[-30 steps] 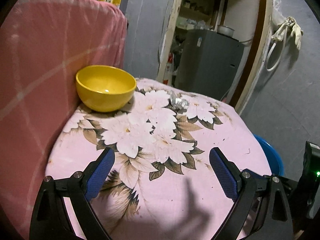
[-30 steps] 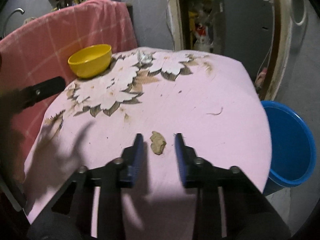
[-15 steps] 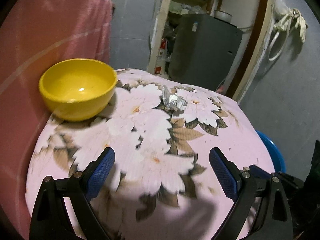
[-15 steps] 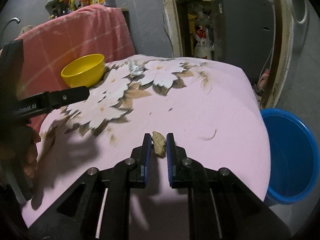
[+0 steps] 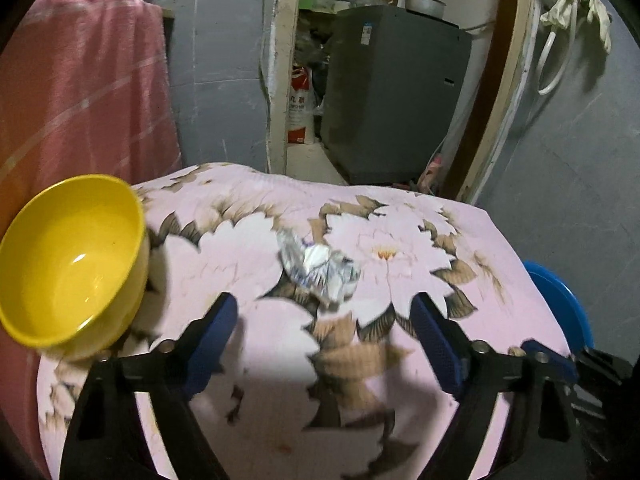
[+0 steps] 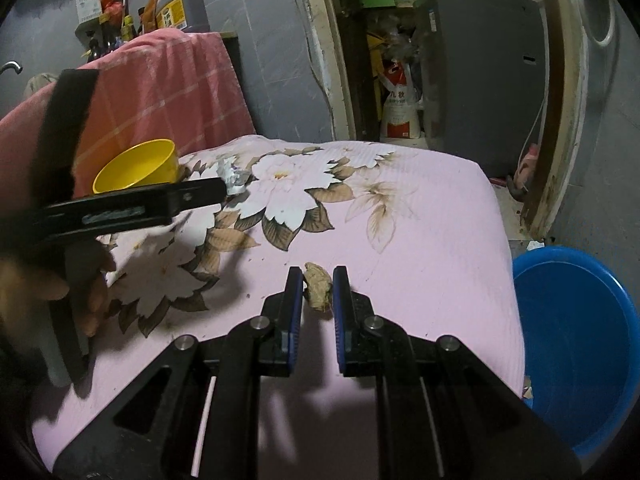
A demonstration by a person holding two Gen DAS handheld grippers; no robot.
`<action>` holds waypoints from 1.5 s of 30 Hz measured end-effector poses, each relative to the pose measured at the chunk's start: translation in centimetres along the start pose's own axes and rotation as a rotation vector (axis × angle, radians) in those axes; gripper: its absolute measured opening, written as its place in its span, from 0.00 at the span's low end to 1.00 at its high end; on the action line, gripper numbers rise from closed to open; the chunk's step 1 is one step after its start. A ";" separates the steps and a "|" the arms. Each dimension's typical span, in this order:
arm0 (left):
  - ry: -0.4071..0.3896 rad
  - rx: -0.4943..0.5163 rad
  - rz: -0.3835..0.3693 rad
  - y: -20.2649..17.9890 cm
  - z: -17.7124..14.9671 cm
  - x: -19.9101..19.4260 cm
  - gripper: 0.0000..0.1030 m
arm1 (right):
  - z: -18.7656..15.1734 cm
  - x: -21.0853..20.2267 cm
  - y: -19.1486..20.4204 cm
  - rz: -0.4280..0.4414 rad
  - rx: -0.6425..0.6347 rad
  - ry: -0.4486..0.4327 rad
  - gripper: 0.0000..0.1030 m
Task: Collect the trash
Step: 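Grasp the silver foil scrap with the left tool while the right tool grasps the small tan scrap, then lift and carry both held pieces over the blue bucket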
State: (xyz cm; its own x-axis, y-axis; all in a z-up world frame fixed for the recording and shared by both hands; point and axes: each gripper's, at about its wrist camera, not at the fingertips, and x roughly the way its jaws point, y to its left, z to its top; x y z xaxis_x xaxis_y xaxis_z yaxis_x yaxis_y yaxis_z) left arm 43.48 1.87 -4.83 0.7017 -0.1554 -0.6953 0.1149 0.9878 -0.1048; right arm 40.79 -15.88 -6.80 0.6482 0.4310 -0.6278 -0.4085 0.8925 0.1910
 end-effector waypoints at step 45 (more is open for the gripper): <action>-0.502 0.094 -0.296 -13.1 0.0 -15.4 0.12 | 1.8 -19.7 -1.8 -0.103 -0.038 -0.549 0.22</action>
State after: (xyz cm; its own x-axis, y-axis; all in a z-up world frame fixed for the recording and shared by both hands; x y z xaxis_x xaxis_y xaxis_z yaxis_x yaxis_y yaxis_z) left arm 31.21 -8.65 7.22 0.8745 -0.4314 -0.2216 0.4028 0.9005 -0.1638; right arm 29.86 -25.78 6.56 0.9215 0.3565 -0.1544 -0.3414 0.9327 0.1161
